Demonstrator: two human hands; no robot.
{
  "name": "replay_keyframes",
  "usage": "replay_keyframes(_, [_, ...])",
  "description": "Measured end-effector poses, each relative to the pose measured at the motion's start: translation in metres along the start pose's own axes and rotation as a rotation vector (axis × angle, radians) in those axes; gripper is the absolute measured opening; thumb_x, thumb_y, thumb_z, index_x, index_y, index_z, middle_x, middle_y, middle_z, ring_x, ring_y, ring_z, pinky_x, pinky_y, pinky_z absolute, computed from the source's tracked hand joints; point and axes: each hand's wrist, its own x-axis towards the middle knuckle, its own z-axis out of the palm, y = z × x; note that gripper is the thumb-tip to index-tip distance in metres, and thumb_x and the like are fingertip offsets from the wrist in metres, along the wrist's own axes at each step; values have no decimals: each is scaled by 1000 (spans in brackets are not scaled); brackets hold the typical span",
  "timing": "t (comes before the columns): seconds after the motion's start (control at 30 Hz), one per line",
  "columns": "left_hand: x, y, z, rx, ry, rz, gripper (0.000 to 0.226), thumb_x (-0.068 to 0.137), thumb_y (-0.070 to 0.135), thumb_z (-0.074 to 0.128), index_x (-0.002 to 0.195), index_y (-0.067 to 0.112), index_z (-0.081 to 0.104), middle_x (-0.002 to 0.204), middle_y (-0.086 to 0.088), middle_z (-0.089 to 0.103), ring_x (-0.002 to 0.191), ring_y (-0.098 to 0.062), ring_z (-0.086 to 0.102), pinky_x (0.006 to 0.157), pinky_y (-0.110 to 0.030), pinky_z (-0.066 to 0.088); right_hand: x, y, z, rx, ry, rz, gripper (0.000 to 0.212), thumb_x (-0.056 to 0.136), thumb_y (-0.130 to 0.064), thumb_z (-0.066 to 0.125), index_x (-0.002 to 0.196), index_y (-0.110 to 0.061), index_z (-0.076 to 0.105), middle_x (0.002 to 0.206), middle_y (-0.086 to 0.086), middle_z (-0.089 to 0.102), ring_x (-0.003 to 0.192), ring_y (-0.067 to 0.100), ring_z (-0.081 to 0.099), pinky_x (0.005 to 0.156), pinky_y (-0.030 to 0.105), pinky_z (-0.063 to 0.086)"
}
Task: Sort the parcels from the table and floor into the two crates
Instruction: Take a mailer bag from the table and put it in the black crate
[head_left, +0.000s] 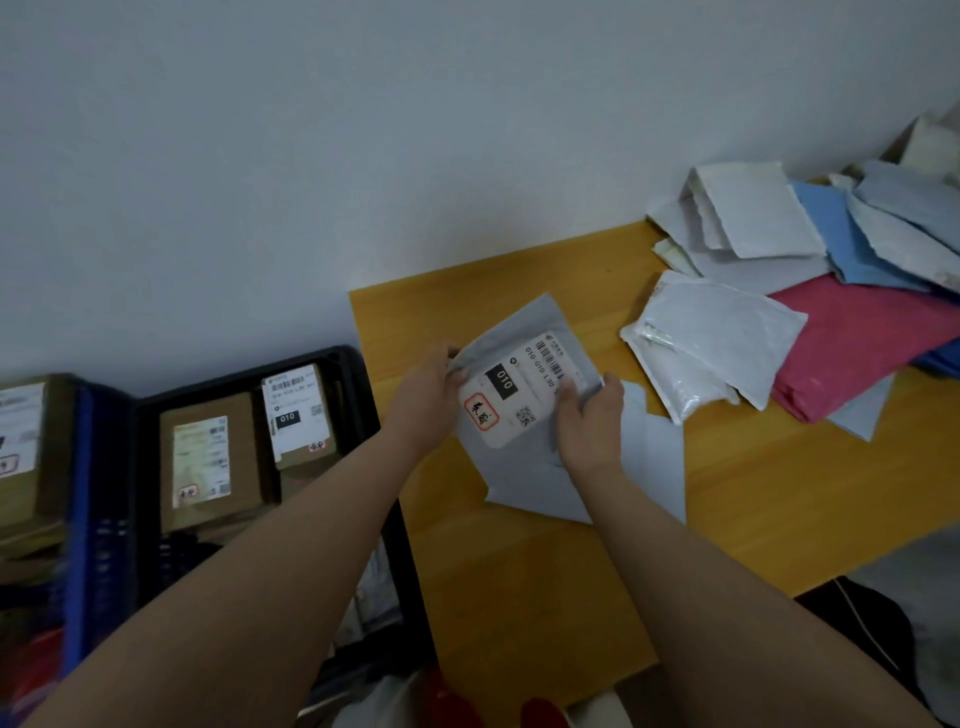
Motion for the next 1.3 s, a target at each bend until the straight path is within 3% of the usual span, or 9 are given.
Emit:
replay_keyframes(0.23, [-17, -15, -9, -138, 163, -74, 9, 102, 16, 42, 111, 14, 46, 83, 10, 52, 71, -1, 51, 50, -5, 40, -13, 0, 10, 118, 86, 21, 80, 95, -38, 58, 152, -8, 11, 148, 13, 32, 130, 27, 44, 105, 36, 40])
replay_keyframes(0.47, [-26, -15, -3, -349, 235, -177, 14, 100, 18, 50, 112, 14, 45, 103, -2, 58, 95, -17, 60, 80, -38, 56, -25, -2, 23, 82, -102, 24, 77, 91, -29, 65, 150, -12, 19, 104, -1, 54, 101, 20, 58, 88, 41, 53])
replay_keyframes(0.6, [-32, -23, -3, -255, 258, -146, 25, 98, 16, 54, 120, 7, 48, 106, -1, 57, 84, -4, 55, 63, -8, 46, -26, -5, 25, 32, -93, -31, 68, 91, -13, 65, 146, -14, 26, 88, -7, 51, 98, 22, 61, 85, 40, 54])
replay_keyframes(0.67, [-39, -28, -6, -186, 257, -125, 30, 96, 14, 56, 124, 6, 48, 111, -3, 58, 92, -9, 55, 68, -7, 44, -27, -4, 28, 10, -98, -73, 65, 91, -11, 64, 145, -16, 29, 88, -8, 52, 95, 18, 60, 82, 36, 52])
replay_keyframes(0.77, [-54, -43, -16, -118, 225, -121, 44, 94, 9, 57, 136, 10, 42, 123, -10, 58, 110, -21, 56, 87, -27, 47, -35, 0, 39, -48, -113, -130, 62, 91, -9, 62, 143, -19, 32, 87, -12, 49, 84, 8, 55, 70, 18, 44])
replay_keyframes(0.9, [-79, -81, -35, 27, 146, -176, 64, 95, 8, 56, 150, 16, 25, 137, -12, 49, 123, -26, 49, 102, -43, 44, -56, 6, 67, -149, -254, -209, 60, 89, -3, 61, 141, -18, 35, 103, -8, 56, 94, 10, 55, 79, 24, 44])
replay_keyframes(1.07, [-121, -137, -62, 193, 139, -272, 69, 89, 9, 63, 149, 15, 29, 138, -14, 46, 124, -30, 47, 101, -43, 43, -85, 17, 118, -393, -447, -307, 44, 89, -3, 60, 129, -15, 46, 131, 6, 51, 121, 22, 50, 100, 37, 44])
replay_keyframes(1.2, [-162, -180, -80, 225, 131, -392, 69, 87, 9, 66, 147, 18, 34, 134, -12, 49, 118, -29, 51, 95, -42, 47, -111, 30, 159, -519, -634, -333, 25, 89, -2, 60, 112, -9, 55, 121, 9, 50, 111, 22, 49, 85, 18, 33])
replay_keyframes(1.3, [-190, -206, -86, 232, 107, -484, 67, 86, 9, 66, 145, 20, 34, 135, -11, 48, 116, -29, 52, 92, -47, 49, -133, 45, 186, -609, -745, -275, 25, 89, 0, 56, 112, -9, 56, 122, 9, 46, 102, 21, 51, 83, 22, 37])
